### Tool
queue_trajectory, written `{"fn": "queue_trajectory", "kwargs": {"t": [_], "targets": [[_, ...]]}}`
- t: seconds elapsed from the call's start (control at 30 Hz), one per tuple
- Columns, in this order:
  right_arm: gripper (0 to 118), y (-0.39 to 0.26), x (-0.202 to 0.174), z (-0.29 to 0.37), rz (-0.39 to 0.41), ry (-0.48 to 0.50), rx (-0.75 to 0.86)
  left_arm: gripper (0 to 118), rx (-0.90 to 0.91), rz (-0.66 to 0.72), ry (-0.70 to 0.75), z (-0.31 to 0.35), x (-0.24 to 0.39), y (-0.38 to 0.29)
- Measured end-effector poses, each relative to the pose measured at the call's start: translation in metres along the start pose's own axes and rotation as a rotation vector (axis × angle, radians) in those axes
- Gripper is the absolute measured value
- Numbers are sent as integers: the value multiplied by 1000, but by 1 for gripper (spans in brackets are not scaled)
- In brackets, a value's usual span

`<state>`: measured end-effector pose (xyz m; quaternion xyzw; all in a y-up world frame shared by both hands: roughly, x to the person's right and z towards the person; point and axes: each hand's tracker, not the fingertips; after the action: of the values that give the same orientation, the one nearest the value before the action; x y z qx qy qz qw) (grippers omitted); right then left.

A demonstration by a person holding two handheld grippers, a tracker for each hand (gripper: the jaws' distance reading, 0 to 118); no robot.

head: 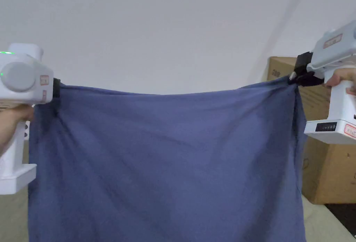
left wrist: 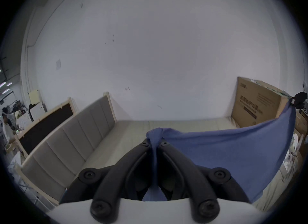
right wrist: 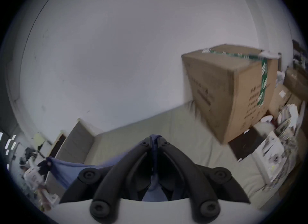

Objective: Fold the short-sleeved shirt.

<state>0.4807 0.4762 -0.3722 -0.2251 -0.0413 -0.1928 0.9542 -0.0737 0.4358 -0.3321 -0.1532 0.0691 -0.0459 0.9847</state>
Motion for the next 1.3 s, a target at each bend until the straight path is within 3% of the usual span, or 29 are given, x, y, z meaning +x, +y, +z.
{"fn": "queue_trajectory", "kwargs": {"t": [0.07,0.17,0.23,0.27,0.33,0.43,0.57,0.7,0.77,0.83,0.97,1.1,1.3], "targets": [[5,28,-11,-3,-3,16,6,5,36,43,-28,-11,-10,26],[5,42,-37,10,-104,115,99,5,147,79,-19,-18,-13,54],[5,44,-50,7,-57,147,110,5,116,74,0,-17,-11,70],[5,37,-56,5,-52,147,118,5,169,56,-41,-15,-11,68],[5,41,-57,-5,-60,146,94,4,150,-36,27,-26,-7,74],[4,56,-54,-17,-147,114,89,4,145,-10,42,-44,-19,88],[5,89,-70,-26,-152,149,111,4,152,81,16,-73,-33,121],[5,118,-100,-13,-59,153,191,4,220,-95,102,-91,-25,143],[5,118,-106,-8,-40,174,229,4,229,-42,76,-97,-28,145],[5,113,-106,-12,-15,157,215,4,238,37,49,-106,-33,138],[5,87,-90,-45,-13,158,143,4,166,-21,67,-135,-27,108],[5,44,-70,-99,-1,75,52,4,103,-31,27,-169,-14,56],[5,-53,-30,-212,4,-18,-182,4,-159,-44,-12,-247,10,-57]]}}
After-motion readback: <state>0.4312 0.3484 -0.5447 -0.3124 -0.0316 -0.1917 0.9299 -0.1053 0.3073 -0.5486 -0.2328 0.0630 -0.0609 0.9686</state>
